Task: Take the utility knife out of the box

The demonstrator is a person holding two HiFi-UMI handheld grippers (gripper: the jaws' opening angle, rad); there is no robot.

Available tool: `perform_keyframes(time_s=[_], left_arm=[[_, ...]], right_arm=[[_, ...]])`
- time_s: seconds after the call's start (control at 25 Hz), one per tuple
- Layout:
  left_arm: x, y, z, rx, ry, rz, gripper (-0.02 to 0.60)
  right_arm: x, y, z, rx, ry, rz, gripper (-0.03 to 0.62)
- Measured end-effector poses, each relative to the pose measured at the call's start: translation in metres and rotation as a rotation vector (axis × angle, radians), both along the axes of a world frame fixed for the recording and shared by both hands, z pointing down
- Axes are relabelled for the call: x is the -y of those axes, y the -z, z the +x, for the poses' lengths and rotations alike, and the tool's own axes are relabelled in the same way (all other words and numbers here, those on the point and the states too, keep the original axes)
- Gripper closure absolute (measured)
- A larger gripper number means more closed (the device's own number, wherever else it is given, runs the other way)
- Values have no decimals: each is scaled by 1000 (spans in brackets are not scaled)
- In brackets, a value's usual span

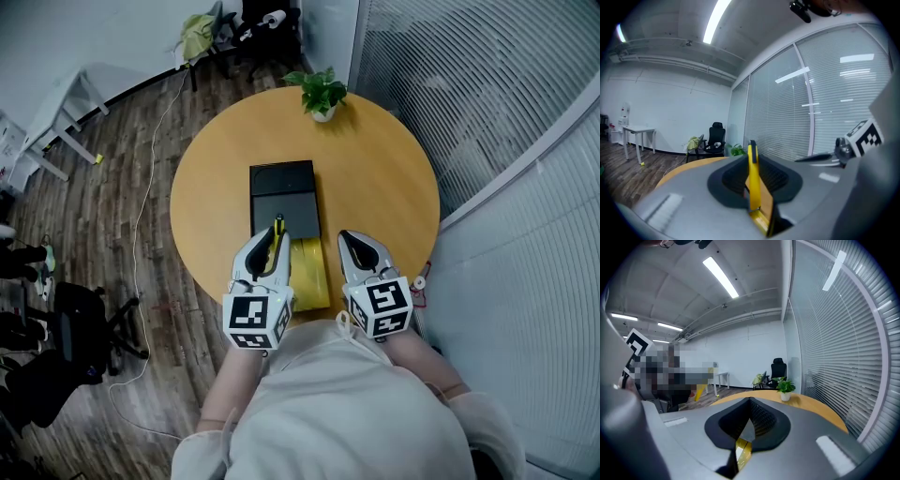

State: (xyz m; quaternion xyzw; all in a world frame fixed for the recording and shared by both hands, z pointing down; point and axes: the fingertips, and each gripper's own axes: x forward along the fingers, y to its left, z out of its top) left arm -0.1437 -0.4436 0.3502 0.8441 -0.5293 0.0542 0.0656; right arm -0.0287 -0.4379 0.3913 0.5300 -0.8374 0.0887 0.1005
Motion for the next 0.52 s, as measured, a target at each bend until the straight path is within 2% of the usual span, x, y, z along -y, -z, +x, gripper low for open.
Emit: perform_keyframes(time_s=[0.52], left_arm=[[0, -12, 2, 5, -13, -24, 514]], right_arm=[[-2, -12, -2, 1, 5, -30, 594]])
